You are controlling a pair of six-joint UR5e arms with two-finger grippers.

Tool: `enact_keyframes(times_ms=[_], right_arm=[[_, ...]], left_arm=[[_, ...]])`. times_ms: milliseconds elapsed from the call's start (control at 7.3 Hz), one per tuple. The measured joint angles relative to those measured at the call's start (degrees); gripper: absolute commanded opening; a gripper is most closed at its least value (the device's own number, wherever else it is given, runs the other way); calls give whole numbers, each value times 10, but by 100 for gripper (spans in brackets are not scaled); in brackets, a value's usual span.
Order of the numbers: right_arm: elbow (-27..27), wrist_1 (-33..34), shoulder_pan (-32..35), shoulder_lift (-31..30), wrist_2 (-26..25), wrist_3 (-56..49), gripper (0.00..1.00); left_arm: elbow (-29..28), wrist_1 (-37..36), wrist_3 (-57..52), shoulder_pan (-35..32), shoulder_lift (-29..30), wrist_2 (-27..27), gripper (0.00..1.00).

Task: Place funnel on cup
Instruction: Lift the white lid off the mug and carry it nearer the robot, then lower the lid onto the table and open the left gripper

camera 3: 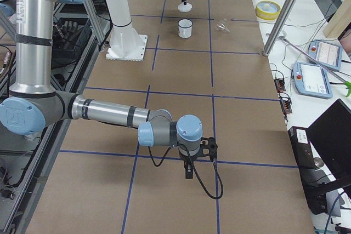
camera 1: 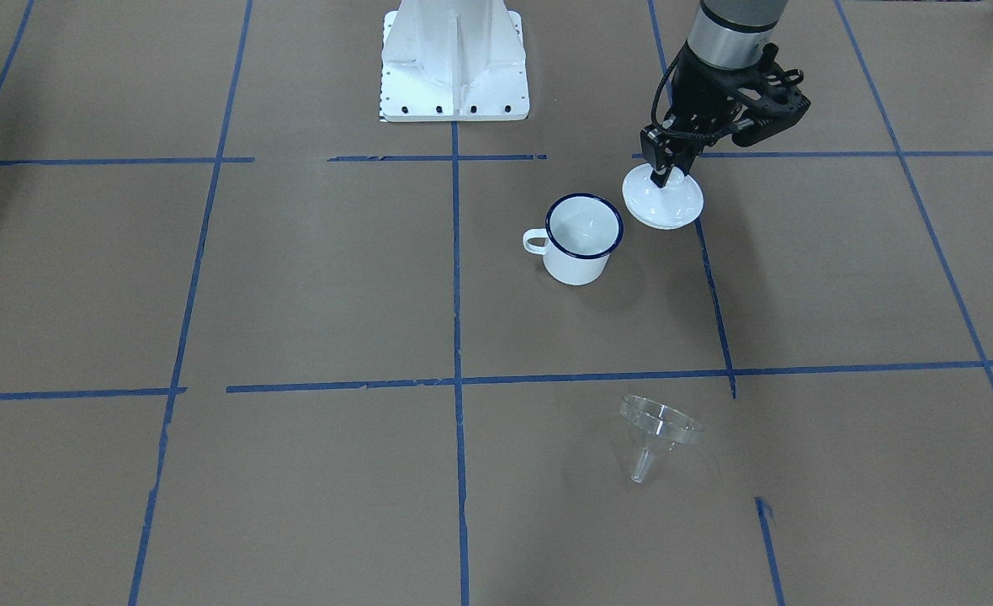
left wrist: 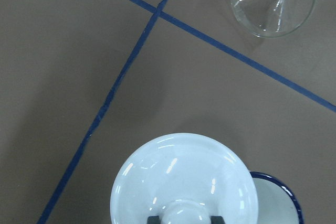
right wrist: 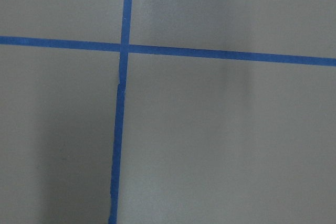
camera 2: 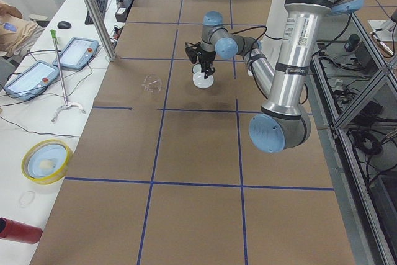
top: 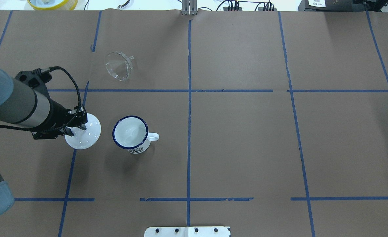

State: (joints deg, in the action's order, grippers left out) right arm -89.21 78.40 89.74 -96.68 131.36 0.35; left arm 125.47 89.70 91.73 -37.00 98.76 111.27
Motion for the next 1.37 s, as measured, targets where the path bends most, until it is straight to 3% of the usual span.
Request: enact_keyframes(times_ms=[411,821,958,1095,1232,1369], right_arm=[[0,0,0,0,0,0,100],[0,0,0,0,0,0,100],[0,0,0,0,0,0,100],[0,0,0,0,0,0,100],[0,0,0,0,0,0,100],[0,0,0,0,0,0,100]], left_arm=[[-81,126,63,53,-28,1,0],[-101,142,71,70,-29,1,0],[-102,142,72,74,-30,1,18],[-103,142,72,76,-30,1,71],[-105,142,72,77,-30,1,99],[-108,141,72,78,-31,1,99]])
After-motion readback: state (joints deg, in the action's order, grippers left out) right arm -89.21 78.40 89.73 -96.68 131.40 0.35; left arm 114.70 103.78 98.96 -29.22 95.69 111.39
